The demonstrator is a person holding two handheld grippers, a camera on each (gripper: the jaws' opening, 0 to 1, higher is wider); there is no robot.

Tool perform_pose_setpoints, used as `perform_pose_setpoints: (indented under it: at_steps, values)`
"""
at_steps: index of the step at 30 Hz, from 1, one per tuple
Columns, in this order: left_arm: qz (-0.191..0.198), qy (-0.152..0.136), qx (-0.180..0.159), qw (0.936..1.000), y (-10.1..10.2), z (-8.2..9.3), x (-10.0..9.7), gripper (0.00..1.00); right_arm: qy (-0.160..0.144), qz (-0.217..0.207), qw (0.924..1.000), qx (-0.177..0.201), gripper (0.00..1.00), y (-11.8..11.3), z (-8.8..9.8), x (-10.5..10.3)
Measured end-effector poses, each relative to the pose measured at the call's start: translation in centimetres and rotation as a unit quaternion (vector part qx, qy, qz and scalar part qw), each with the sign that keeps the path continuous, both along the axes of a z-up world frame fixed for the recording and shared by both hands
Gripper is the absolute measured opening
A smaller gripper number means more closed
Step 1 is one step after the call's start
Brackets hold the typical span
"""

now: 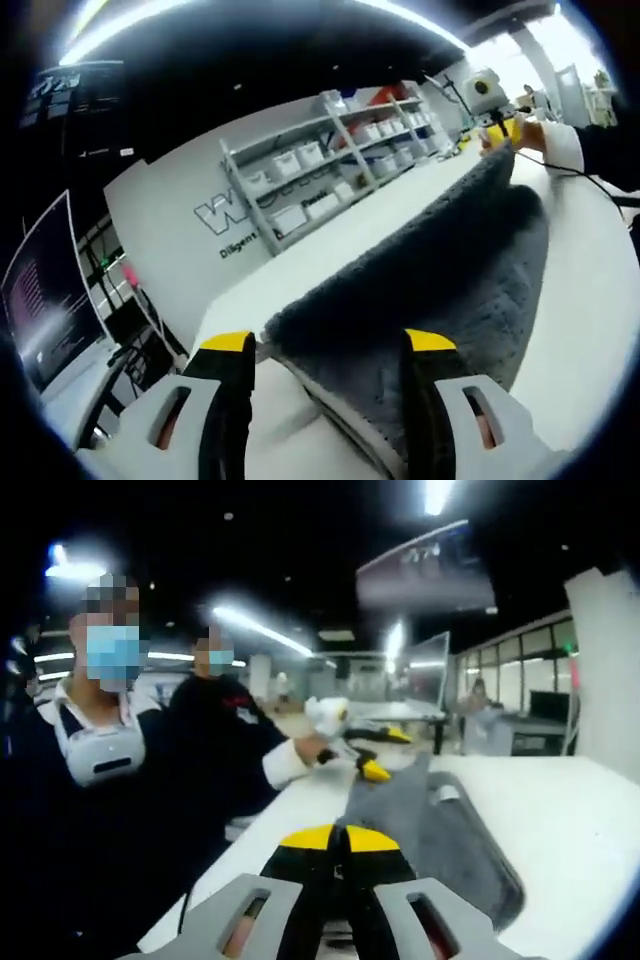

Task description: Open the folded towel by lifting each exposed corner and separating the folded layers until the towel lies flat within the target outline without major curled edges

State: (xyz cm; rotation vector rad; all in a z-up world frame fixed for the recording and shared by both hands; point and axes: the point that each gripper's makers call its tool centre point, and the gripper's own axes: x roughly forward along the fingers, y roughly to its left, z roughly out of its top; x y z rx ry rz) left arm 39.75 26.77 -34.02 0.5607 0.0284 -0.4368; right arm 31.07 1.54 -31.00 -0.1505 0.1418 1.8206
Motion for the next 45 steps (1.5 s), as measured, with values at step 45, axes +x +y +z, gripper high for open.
perform_pose_setpoints:
  at_steps: [45]
  values:
    - [-0.057,-0.072,0.137,0.9863,-1.7,1.9,-2.6,0.69,0.069,0.150,0.9815,-0.096,0.00,-0.9,-2.2,-6.5]
